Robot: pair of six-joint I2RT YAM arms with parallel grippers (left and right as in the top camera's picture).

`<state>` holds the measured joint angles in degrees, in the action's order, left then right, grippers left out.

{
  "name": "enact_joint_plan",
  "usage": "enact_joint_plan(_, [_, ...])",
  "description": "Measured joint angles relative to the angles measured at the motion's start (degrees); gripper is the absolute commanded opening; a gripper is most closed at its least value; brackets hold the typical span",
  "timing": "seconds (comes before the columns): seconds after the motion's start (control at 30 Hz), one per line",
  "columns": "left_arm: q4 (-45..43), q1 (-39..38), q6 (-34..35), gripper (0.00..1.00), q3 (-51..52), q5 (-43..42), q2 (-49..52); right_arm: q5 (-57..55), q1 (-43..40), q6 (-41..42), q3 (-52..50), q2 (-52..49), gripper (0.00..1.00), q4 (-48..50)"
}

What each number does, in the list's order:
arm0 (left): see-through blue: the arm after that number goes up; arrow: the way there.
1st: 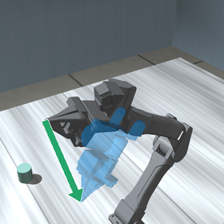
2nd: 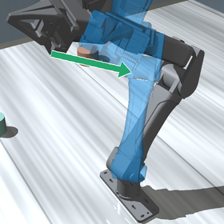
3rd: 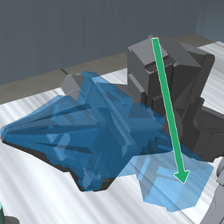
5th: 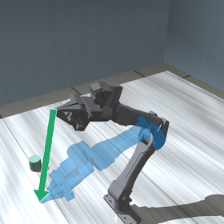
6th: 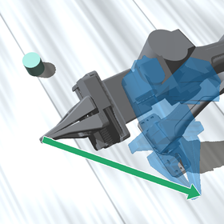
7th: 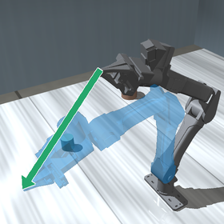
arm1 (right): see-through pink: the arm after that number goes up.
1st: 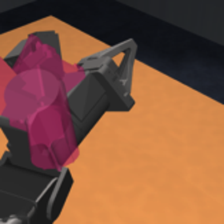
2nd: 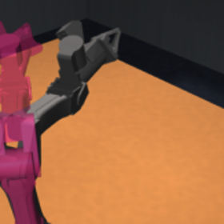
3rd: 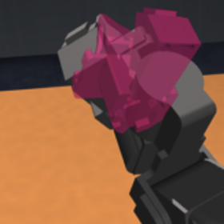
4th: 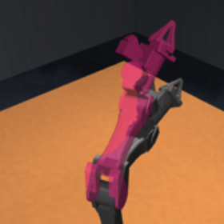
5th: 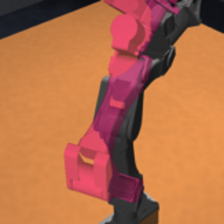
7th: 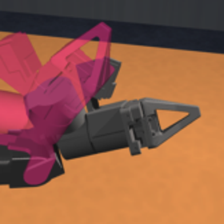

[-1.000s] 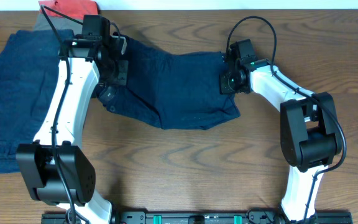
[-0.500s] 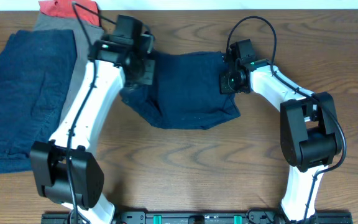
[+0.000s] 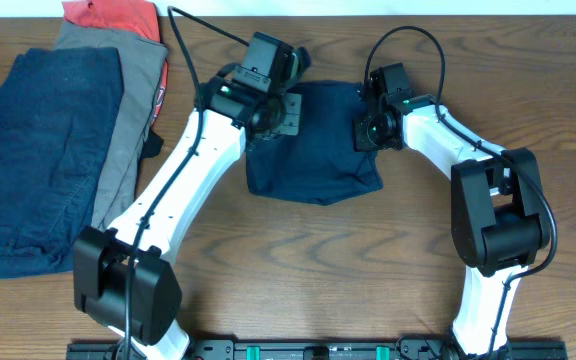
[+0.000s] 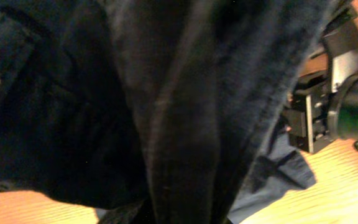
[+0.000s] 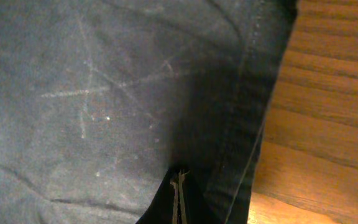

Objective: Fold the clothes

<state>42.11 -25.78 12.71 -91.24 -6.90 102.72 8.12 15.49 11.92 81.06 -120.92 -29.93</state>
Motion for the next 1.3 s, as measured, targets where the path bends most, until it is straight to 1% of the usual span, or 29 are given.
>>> enact_joint_plan(0.2, [-3.1, -1.6, 3.3, 0.06, 0.0, -0.2, 3.3, 0.0, 0.0, 0.0, 0.0, 0.0, 0.01, 0.0])
enact_joint_plan(0.43, [-6.8, -4.4, 5.5, 0.06, 0.0, -2.8, 7.5, 0.2, -0.3, 0.0, 0.0, 0.0, 0.01, 0.0])
enact_joint_plan(0.6, [-8.9, -6.4, 7.0, 0.06, 0.0, -3.4, 8.6, 0.2, -0.4, 0.0, 0.0, 0.0, 0.01, -0.1])
enact_joint_plan(0.7, [-9.8, -7.4, 7.3, 0.07, 0.0, -3.5, 8.6, 0.2, -0.5, 0.0, 0.0, 0.0, 0.01, -0.2])
enact_joint_plan(0.77, [-10.2, -7.9, 7.5, 0.24, 0.0, -3.7, 8.6, 0.3, -0.5, 0.0, 0.0, 0.0, 0.01, -0.2])
enact_joint_plan(0.8, [-10.3, -8.0, 7.6, 0.29, 0.0, -3.7, 8.6, 0.3, -0.6, 0.0, 0.0, 0.0, 0.01, -0.2])
enact_joint_plan(0.83, [-10.5, -8.2, 7.6, 0.39, 0.0, -3.9, 8.6, 0.5, -0.7, 0.0, 0.0, 0.0, 0.01, -0.2])
enact_joint_plan(0.97, [-11.1, -8.4, 8.3, 0.57, 0.0, -4.8, 8.6, 0.8, -0.7, 0.1, 0.0, 0.0, 0.01, -0.3])
enact_joint_plan(1.07, [-11.1, -8.5, 8.3, 0.63, 0.0, -5.0, 8.6, 1.4, -1.0, 0.2, 0.4, 0.0, 0.04, -1.4])
enact_joint_plan(1.2, [-11.1, -8.5, 8.3, 0.73, 0.0, -5.0, 8.6, 2.9, -2.7, 0.5, 0.7, 0.9, 0.11, -4.5])
enact_joint_plan(1.3, [-11.8, -8.5, 8.3, 0.77, 0.0, -5.2, 8.6, 3.6, -5.5, 0.8, 1.0, 4.1, 0.21, -7.1])
